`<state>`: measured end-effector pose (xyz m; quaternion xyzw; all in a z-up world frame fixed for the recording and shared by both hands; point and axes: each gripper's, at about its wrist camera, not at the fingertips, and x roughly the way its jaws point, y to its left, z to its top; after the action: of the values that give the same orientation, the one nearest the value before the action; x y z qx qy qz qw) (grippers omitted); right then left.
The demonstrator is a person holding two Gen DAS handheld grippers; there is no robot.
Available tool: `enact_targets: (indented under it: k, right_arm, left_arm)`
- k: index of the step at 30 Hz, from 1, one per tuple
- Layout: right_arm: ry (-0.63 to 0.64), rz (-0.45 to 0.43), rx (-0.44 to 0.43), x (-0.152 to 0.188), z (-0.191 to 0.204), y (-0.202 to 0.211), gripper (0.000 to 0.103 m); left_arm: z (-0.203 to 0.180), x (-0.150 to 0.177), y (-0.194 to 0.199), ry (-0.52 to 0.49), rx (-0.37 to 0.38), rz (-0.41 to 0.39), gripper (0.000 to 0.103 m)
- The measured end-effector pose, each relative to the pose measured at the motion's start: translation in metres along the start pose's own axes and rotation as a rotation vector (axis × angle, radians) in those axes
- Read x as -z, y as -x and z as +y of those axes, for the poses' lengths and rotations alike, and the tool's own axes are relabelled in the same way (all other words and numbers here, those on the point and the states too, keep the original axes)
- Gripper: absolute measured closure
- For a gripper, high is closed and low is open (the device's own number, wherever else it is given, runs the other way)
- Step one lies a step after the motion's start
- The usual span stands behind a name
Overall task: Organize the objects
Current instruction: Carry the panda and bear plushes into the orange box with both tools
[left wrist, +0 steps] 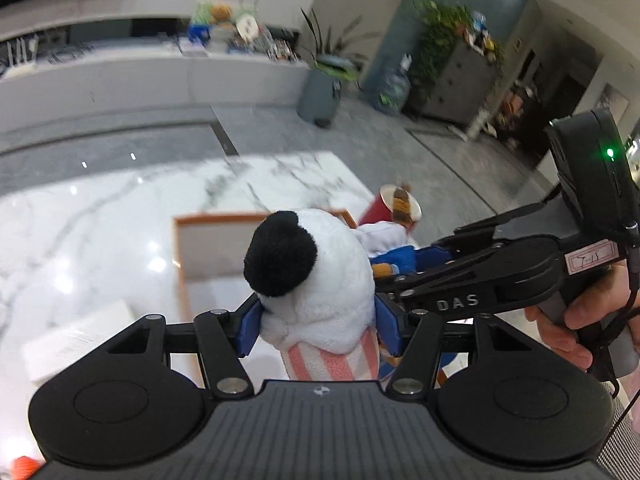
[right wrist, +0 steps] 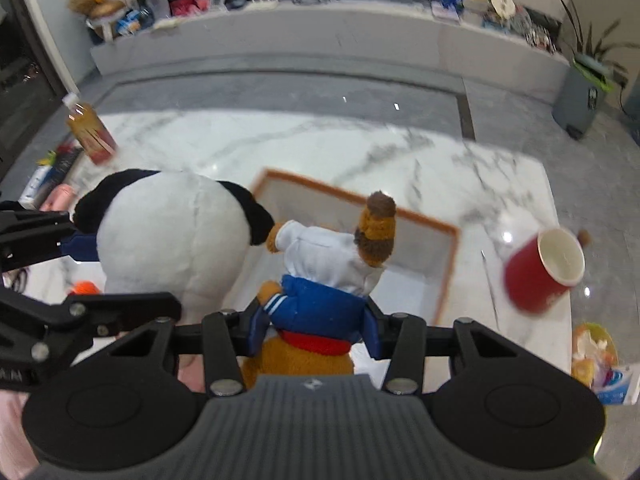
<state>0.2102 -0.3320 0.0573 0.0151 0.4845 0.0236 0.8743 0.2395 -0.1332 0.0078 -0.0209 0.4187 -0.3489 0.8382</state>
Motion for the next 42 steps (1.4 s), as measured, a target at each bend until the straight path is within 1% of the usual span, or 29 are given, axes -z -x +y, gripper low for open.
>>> enact_targets:
  k: [1, 4, 6, 8, 12, 14, 17, 20, 25, 27, 30, 31, 33, 35, 36, 37, 38, 40, 42]
  right_arm:
    - [0.012, 0.019, -0.014, 0.003, -0.006, -0.007, 0.054]
    - [-0.011, 0.061, -0.011, 0.012, -0.021, -0.029, 0.054]
    - [-0.018, 0.084, -0.013, 0.020, -0.027, -0.042, 0.054]
    - [-0.034, 0.098, -0.011, 0.020, -0.033, -0.056, 0.054]
    - [-0.108, 0.127, -0.039, 0.026, -0.047, -0.071, 0.054]
    - [-0.102, 0.130, -0.032, 0.027, -0.045, -0.073, 0.054]
    - [-0.084, 0.148, -0.010, 0.027, -0.039, -0.070, 0.053]
    - [-0.062, 0.172, -0.004, 0.026, -0.036, -0.072, 0.049]
    - [-0.075, 0.225, -0.010, 0.020, -0.037, -0.075, 0.044]
    - [-0.062, 0.249, -0.004, 0.018, -0.035, -0.077, 0.044]
    - [-0.063, 0.283, 0.001, 0.014, -0.036, -0.078, 0.040]
    - [-0.068, 0.297, -0.006, 0.013, -0.037, -0.078, 0.038]
    - [-0.074, 0.315, -0.021, 0.009, -0.037, -0.077, 0.034]
    - [-0.062, 0.308, -0.016, 0.007, -0.035, -0.074, 0.033]
    - [-0.049, 0.302, -0.006, 0.006, -0.033, -0.072, 0.034]
    - [-0.035, 0.293, 0.005, 0.005, -0.031, -0.071, 0.037]
    - [-0.020, 0.290, 0.013, 0.004, -0.030, -0.071, 0.040]
    - [-0.001, 0.293, 0.022, 0.003, -0.029, -0.072, 0.051]
    - [0.012, 0.292, 0.026, 0.004, -0.028, -0.073, 0.055]
  left_arm:
    - [-0.001, 0.001, -0.011, -0.001, 0.001, 0.018, 0.035]
    - [-0.004, 0.001, -0.044, -0.005, -0.038, 0.076, 0.035]
    - [-0.001, 0.001, -0.063, 0.007, -0.044, 0.119, 0.035]
    - [0.002, 0.010, -0.071, 0.013, -0.047, 0.149, 0.035]
    - [0.003, 0.020, -0.091, -0.010, -0.046, 0.205, 0.034]
    - [0.001, 0.025, -0.095, -0.016, -0.049, 0.215, 0.034]
    - [0.007, 0.028, -0.102, 0.011, -0.045, 0.224, 0.034]
    - [0.006, 0.031, -0.102, 0.018, -0.046, 0.218, 0.034]
    - [-0.001, 0.035, -0.107, -0.020, -0.086, 0.222, 0.033]
    - [-0.006, 0.037, -0.108, -0.054, -0.103, 0.212, 0.033]
    - [-0.014, 0.041, -0.112, -0.120, -0.158, 0.197, 0.033]
    - [-0.014, 0.042, -0.113, -0.123, -0.156, 0.203, 0.032]
    - [-0.011, 0.044, -0.117, -0.096, -0.112, 0.237, 0.031]
    - [-0.009, 0.044, -0.118, -0.087, -0.115, 0.232, 0.030]
    - [-0.009, 0.045, -0.118, -0.088, -0.115, 0.232, 0.030]
    - [-0.010, 0.045, -0.118, -0.086, -0.110, 0.233, 0.030]
    - [-0.010, 0.046, -0.117, -0.086, -0.108, 0.235, 0.029]
    - [-0.012, 0.046, -0.116, -0.092, -0.111, 0.238, 0.027]
    - [-0.011, 0.046, -0.115, -0.088, -0.102, 0.253, 0.024]
